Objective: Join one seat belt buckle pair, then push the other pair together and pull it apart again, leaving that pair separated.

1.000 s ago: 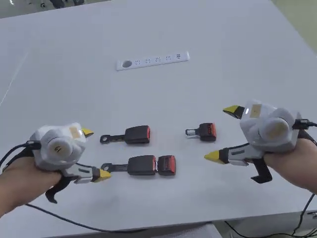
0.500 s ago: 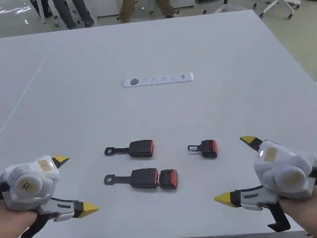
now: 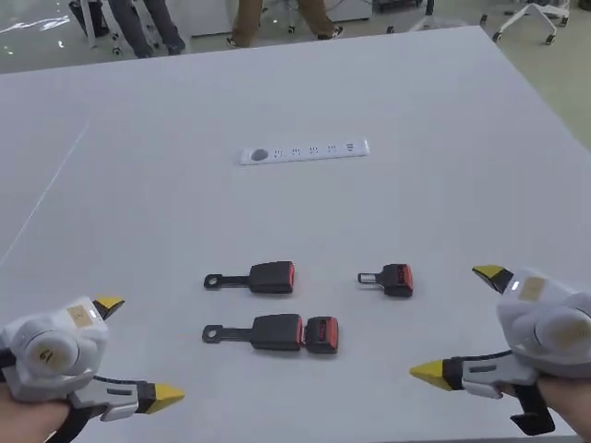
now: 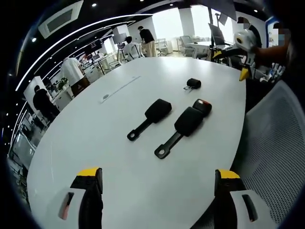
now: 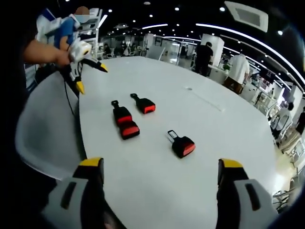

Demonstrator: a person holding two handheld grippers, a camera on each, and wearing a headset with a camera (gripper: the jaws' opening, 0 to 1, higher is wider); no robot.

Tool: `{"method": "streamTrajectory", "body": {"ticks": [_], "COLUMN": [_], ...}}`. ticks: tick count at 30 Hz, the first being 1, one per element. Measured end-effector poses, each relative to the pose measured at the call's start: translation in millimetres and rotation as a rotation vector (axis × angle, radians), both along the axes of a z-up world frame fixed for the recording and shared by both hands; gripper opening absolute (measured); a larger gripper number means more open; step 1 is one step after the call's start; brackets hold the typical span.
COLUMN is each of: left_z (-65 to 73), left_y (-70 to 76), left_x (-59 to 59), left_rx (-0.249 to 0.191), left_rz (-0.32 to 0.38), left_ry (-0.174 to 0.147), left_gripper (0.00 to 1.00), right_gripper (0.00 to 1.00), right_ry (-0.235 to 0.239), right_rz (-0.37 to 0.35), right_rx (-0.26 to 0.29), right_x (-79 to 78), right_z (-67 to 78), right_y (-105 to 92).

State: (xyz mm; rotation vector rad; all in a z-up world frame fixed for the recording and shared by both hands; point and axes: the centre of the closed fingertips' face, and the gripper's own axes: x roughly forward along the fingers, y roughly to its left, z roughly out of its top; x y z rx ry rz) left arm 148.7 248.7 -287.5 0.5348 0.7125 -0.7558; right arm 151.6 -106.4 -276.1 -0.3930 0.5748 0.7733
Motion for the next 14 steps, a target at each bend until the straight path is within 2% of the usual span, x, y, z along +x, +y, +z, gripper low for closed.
{"method": "streamTrajectory", "body": {"ticks": [3,5,8,14], "left_z": [-0.9,-1.8,-4.4,-3.2], "left_y": [-1.1,-2.9,-5.4,-4.4], "left_x": [-0.9,-1.6,-3.9,-3.9], "left_rx": [-0.002,0.000,0.005,0.005], "left_rz": [-0.003,-0.007,-0.023,-0.020], "left_ry": [0.001,0.002,0.011,0.008], "left_gripper": [1.00,1.00,1.00,1.00], "right_gripper": [1.00,1.00,1.00,1.00], "right_ry": [0.006,0.007,0.014,0.018], "right_rz": [-0.004,-0.007,-0.007,-0.015], "right_rx": [-0.002,-0.032,-0.017,-0.001], "right_x": [-2.0,-3.1,-3.5,-3.1], "right_z": [-0.2,-3.5,-3.7,-1.9], "right_y": [0.9,-0.6,1.5,5.6]}}
